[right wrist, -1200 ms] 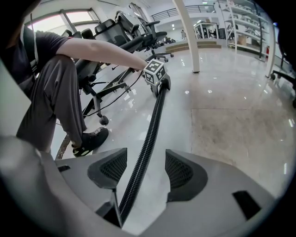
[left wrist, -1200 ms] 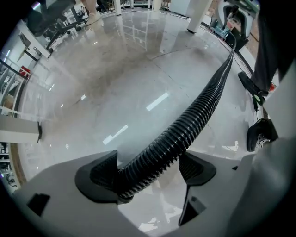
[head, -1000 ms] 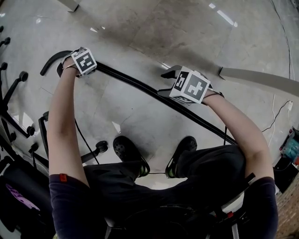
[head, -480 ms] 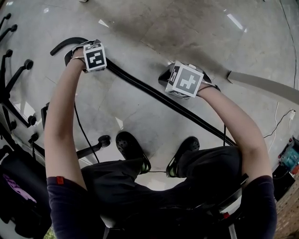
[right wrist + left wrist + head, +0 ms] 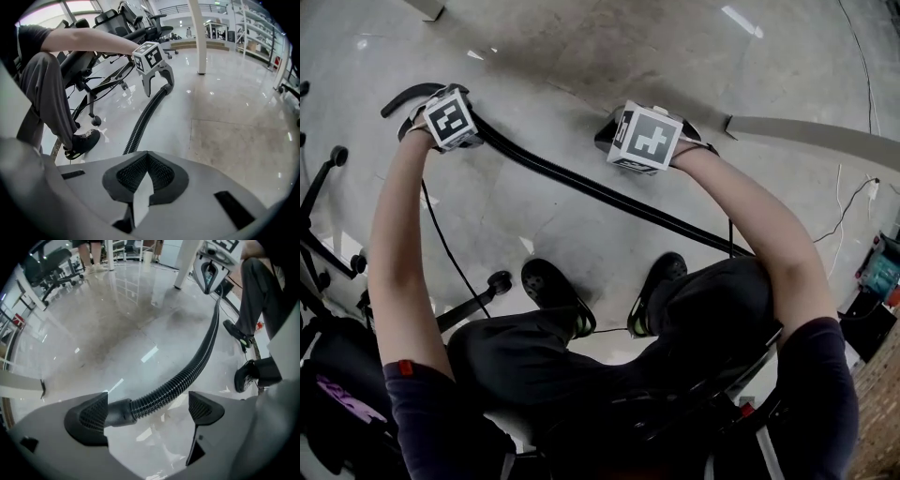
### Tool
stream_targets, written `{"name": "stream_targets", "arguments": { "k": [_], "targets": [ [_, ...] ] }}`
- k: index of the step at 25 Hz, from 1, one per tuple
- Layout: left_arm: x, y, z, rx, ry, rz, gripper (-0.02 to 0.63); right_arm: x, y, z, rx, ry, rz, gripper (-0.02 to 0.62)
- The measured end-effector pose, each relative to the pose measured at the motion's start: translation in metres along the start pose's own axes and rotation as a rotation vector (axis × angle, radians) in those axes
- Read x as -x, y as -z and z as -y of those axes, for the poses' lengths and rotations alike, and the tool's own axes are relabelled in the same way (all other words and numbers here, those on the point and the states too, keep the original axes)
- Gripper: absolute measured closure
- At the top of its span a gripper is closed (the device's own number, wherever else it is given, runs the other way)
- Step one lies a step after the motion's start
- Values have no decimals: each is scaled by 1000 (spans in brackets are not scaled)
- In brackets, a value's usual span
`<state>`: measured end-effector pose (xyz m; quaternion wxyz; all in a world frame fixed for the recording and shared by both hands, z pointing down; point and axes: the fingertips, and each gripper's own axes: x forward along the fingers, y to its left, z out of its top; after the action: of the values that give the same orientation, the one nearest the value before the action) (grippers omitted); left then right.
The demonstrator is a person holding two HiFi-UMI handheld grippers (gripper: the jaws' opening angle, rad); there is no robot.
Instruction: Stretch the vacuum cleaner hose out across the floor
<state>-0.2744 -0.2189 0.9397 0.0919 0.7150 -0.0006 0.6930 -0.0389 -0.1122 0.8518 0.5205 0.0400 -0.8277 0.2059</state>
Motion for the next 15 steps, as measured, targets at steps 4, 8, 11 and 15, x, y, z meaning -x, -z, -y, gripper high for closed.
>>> {"name": "stream_targets", "arguments": {
  "k": [4,8,11,15],
  "targets": [
    [57,-20,4,58,-21,141,80,37,-28,-5,-22,12,55,591],
    [114,-49,36,187,12,301,81,84,-54,-28,-68,5,59,591],
    [153,-67,63,259,38,367,87,119,-71,-48,-102,-6,54,591],
    [240,-91,85,381,-18,539,150,170,-101,-91,-123,-70,49,591]
  ]
}}
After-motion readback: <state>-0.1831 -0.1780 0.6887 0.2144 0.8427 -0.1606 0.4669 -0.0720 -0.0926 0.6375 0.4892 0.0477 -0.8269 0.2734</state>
